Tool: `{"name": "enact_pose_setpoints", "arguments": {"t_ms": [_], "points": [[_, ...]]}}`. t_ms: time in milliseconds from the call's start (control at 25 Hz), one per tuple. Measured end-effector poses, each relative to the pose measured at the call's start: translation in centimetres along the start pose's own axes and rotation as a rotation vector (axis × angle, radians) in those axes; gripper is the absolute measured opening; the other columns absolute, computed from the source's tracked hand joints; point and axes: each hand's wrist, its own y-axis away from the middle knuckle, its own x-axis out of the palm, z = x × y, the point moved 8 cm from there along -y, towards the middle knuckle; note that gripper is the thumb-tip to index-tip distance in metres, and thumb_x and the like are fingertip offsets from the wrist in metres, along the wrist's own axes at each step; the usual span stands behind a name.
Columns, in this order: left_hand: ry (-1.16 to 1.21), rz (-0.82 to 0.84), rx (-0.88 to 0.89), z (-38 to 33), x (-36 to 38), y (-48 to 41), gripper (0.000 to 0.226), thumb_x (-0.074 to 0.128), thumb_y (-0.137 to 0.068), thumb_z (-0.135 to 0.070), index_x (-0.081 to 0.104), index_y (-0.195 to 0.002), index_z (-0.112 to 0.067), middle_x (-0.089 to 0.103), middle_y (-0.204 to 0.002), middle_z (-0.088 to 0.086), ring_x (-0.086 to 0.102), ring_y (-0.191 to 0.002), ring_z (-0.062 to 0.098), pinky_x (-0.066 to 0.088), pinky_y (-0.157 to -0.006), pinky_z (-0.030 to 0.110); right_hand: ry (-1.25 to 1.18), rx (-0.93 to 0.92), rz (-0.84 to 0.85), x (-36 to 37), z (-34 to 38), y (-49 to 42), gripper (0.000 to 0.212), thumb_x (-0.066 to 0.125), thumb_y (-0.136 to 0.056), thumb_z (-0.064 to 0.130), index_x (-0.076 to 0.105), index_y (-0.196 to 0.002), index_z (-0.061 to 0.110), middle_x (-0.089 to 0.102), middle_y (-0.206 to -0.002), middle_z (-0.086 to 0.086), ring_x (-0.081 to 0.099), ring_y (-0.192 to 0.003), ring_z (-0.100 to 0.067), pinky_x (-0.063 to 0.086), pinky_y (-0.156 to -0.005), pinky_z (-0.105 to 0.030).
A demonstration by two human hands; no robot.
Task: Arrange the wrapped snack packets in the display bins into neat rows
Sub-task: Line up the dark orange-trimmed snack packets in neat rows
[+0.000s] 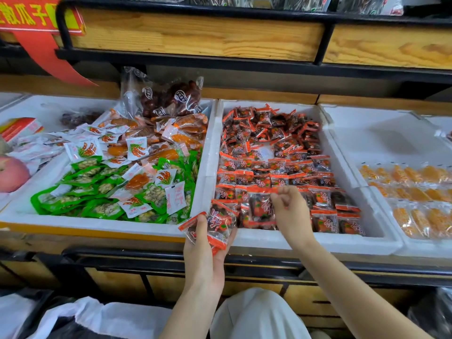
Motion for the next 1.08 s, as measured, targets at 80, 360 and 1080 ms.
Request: {"name": "enact_pose_setpoints", "arguments": {"t_ms": [80,360,1080], "points": [[-0.006,0.023,0.013,-0.3,0.3,0.1,0.044,0.059,-0.091,-0.025,0.048,-0.134,-0.025,0.063,-0.121,0.002,0.062,-0.104,0.019,0.057,-0.072,0.038,0.128,0.023,0.018,0.5,-0.9,-1.9,0.012,0.047,-0.097,0.014,0.047,-0.108,0.01,0.056,-0.074,0.003,0.051,-0.059,-0.009,0.04,-0.047,-0.014],[-0.005,0.068,0.041,-1.0,0.5,0.0,0.043,0.058,-0.09,-0.026,0.049,-0.132,-0.027,0.061,-0.124,0.001,0.063,-0.103,0.018,0.06,-0.062,0.033,0.361,0.025,0.351,4.8,-3.7,-3.1,0.022,0.049,-0.096,0.009,0.05,-0.118,0.012,0.061,-0.095,-0.006,0.062,-0.082,-0.022,0.057,-0.075,-0.035],[-0.625,0.494,-0.075,1.2,2.0,1.6,0.042,0.064,-0.082,-0.03,0.057,-0.123,-0.022,0.071,-0.109,0.004,0.07,-0.097,0.023,0.059,-0.074,0.04,0.008,0.128,0.668,2.3,0.4,5.6,0.024,0.067,-0.083,0.034,0.066,-0.105,0.022,0.067,-0.09,0.0,0.066,-0.081,-0.007,0.054,-0.073,-0.019]]}}
